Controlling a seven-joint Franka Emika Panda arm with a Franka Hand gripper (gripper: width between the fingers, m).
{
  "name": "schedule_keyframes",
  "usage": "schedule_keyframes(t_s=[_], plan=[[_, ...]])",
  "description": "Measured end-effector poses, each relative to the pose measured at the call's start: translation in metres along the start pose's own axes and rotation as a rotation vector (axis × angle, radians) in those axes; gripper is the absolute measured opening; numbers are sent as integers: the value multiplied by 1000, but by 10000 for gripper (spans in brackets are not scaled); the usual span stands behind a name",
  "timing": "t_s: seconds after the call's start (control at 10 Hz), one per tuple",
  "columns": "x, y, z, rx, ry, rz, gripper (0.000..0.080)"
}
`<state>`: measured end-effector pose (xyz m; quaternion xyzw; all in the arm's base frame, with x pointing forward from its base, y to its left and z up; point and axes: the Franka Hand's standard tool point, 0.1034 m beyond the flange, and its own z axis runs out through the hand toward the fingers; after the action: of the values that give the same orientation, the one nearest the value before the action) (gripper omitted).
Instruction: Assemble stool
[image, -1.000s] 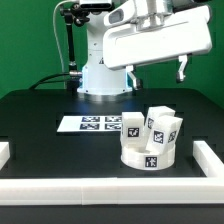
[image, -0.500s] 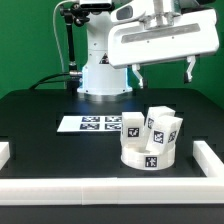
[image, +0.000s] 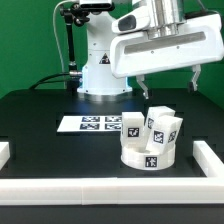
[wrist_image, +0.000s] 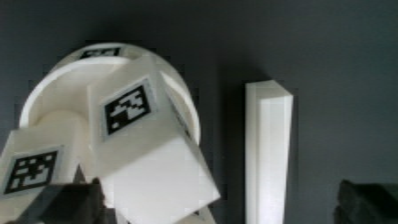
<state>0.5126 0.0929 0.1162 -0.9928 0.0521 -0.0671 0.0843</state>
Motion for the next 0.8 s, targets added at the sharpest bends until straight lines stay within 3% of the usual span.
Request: schedule_keyframes(t_s=[0.3,0.4,0.7,0.8], plan=[[3,6,1,-20,33,-90,649],[10,16,3,-62,87,-267,649],[21,32,10,-151,107,-664,649],[18,33,12,-151,81,-714,649]])
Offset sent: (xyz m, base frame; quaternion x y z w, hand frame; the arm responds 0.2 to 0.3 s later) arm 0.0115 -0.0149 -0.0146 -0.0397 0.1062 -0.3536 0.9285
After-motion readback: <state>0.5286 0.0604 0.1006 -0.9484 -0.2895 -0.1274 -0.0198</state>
